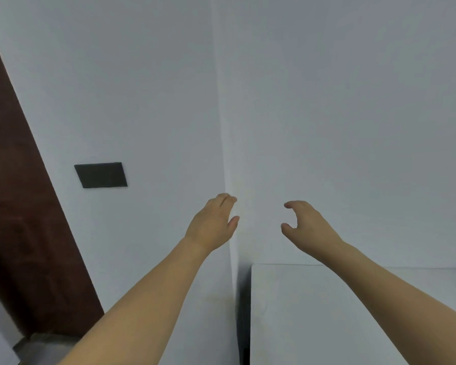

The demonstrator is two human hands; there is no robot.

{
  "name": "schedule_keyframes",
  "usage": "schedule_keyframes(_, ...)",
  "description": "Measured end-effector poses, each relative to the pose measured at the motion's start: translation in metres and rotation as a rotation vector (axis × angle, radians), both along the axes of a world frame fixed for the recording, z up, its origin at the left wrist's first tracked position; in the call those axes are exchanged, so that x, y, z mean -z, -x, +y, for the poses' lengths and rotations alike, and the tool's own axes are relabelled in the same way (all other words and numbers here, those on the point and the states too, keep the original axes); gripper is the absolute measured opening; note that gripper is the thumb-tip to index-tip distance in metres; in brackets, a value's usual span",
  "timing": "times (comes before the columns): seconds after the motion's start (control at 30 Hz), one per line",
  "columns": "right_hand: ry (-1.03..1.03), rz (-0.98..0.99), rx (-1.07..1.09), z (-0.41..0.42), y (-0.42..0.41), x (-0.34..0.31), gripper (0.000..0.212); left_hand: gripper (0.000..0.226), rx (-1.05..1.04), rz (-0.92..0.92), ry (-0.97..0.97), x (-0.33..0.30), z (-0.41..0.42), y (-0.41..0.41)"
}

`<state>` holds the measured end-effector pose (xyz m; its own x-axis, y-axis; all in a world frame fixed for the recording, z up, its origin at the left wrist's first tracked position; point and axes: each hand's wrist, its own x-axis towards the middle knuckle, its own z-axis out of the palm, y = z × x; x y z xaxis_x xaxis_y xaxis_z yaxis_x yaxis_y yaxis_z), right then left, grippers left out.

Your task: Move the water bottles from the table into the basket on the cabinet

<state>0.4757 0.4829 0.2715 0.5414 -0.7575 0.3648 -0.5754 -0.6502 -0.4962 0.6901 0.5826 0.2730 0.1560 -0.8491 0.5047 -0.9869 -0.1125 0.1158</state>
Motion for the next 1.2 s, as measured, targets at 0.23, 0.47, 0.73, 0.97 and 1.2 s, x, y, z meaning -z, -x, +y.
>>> schedule_keyframes(0.23, -0.049, -0.004, 0.016, -0.063, 0.137, 0.008, 0.055, 0.049, -0.039, -0.01, 0.009, -0.007, -0.053, 0.122)
schedule_keyframes(0.47, -0.127, 0.044, -0.005, -0.107, 0.226, 0.024, 0.054, 0.048, -0.128, 0.059, -0.022, 0.002, -0.083, 0.212)
schedule_keyframes(0.73, -0.123, 0.076, 0.004, -0.149, 0.308, 0.04, 0.054, 0.048, -0.16, 0.165, -0.055, 0.028, -0.135, 0.282)
schedule_keyframes(0.97, -0.149, 0.069, 0.043, -0.216, 0.42, 0.051, 0.054, 0.048, -0.166, 0.171, -0.042, 0.034, -0.188, 0.39)
schedule_keyframes(1.2, -0.22, 0.158, -0.01, -0.275, 0.498, 0.084, 0.055, 0.049, -0.19, 0.244, -0.123, 0.065, -0.232, 0.489)
